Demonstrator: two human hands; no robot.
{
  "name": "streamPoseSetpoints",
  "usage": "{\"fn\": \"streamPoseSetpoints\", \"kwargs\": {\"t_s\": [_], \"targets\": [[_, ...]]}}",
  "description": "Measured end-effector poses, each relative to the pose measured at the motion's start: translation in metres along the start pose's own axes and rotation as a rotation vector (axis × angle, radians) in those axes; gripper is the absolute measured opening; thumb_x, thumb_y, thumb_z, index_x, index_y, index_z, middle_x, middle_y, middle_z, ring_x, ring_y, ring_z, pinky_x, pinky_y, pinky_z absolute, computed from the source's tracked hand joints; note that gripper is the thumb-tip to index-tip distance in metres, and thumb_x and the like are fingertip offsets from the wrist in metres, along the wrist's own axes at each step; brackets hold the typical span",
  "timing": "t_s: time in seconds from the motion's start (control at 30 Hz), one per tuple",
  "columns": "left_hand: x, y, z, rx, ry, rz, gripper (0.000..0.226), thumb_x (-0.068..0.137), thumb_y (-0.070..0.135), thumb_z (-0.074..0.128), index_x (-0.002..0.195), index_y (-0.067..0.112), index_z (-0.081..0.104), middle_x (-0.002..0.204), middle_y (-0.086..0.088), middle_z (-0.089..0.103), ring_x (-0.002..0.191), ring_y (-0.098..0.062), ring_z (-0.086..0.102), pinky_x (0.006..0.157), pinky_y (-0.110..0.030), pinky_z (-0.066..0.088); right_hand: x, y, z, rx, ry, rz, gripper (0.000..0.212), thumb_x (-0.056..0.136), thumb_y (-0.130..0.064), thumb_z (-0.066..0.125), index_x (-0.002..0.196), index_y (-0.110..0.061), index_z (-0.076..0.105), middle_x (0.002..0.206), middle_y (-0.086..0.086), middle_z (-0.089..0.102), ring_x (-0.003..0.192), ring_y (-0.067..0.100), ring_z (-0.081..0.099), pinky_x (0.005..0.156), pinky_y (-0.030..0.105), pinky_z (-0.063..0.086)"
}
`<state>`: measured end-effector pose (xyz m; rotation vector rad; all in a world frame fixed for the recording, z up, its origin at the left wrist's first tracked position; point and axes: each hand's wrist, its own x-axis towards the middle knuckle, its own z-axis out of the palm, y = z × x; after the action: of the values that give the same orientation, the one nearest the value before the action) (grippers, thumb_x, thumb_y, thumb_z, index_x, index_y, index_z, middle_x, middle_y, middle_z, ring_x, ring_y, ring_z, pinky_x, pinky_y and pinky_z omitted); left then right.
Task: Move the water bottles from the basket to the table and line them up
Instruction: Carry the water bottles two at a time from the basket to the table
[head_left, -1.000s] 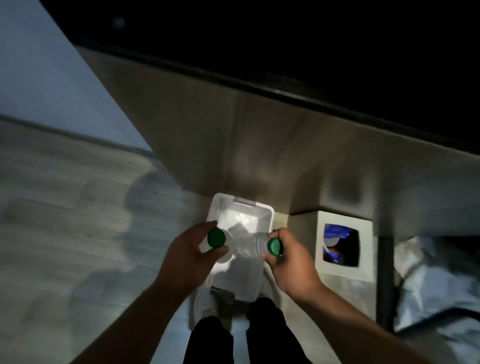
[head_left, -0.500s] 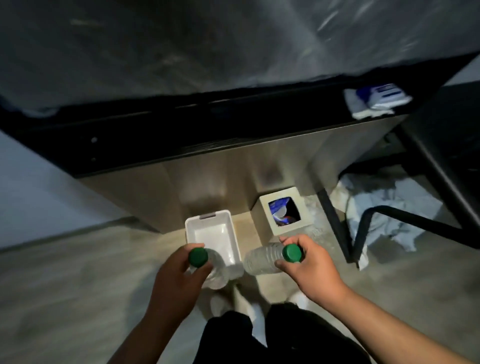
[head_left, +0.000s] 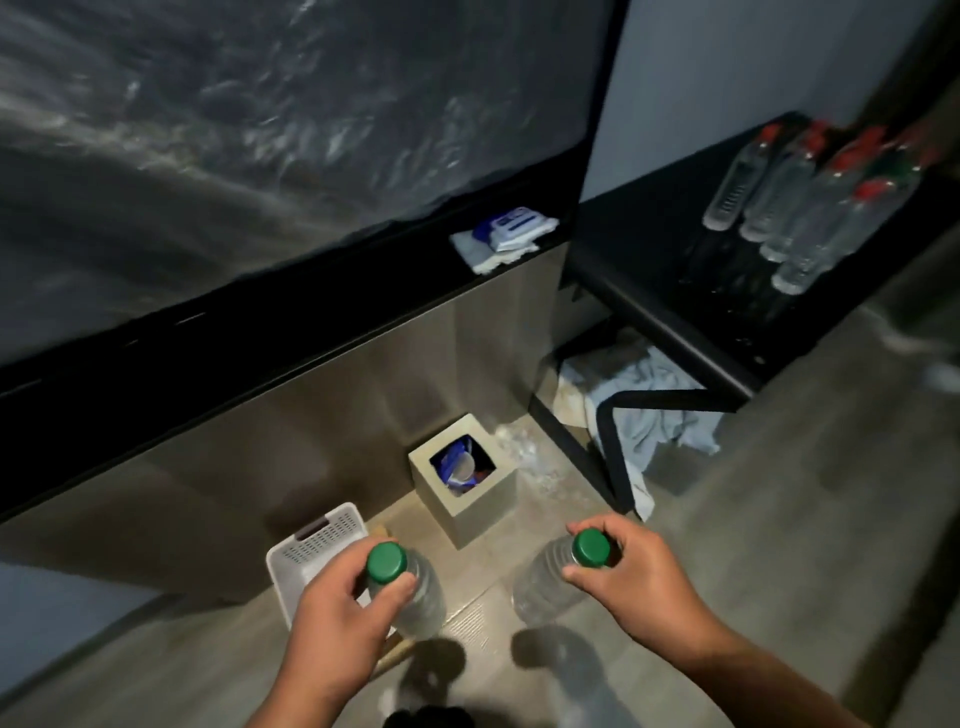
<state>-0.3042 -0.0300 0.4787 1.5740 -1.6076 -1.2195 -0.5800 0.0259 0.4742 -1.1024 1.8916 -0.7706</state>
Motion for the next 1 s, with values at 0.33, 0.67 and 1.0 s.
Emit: {"fn": "streamPoseSetpoints", "kwargs": {"t_s": [0.33,0.67,1.0], "targets": [[-0.032,0.098,0.172,0.046,-0.269,0.122,0.032,0.079,0.007,0.074,0.088,0.037,0.065,0.088,0.018,0.071,0.087,0.001,0.064,0.072,-0.013,0.047,-0.064,0.106,-0.151,0.087,0.221,0.069,0.033,0.065,-0.015,0.085,0.084,-0.035,0.067,0.086,-0.010,0.072,0.083,-0.001,0.066,0.074,0.014,0.053],[-0.025,0.177,0.298,0.098,-0.457,0.329,0.027,0.078,0.002,0.074,0.086,0.027,0.069,0.090,0.020,0.069,0.081,0.005,0.064,0.067,-0.002,0.044,-0.097,0.175,-0.269,0.100,0.435,0.102,0.033,0.067,-0.014,0.083,0.077,-0.039,0.065,0.094,-0.027,0.067,0.086,-0.001,0.066,0.079,0.016,0.049],[0.051,0.214,0.415,0.124,-0.676,0.317,0.016,0.073,0.011,0.073,0.081,0.024,0.067,0.079,0.002,0.067,0.070,0.001,0.061,0.066,-0.008,0.046,-0.014,0.215,-0.364,0.136,0.428,0.128,0.030,0.074,-0.011,0.077,0.093,-0.032,0.065,0.098,-0.018,0.067,0.092,0.004,0.066,0.085,0.024,0.051]]}}
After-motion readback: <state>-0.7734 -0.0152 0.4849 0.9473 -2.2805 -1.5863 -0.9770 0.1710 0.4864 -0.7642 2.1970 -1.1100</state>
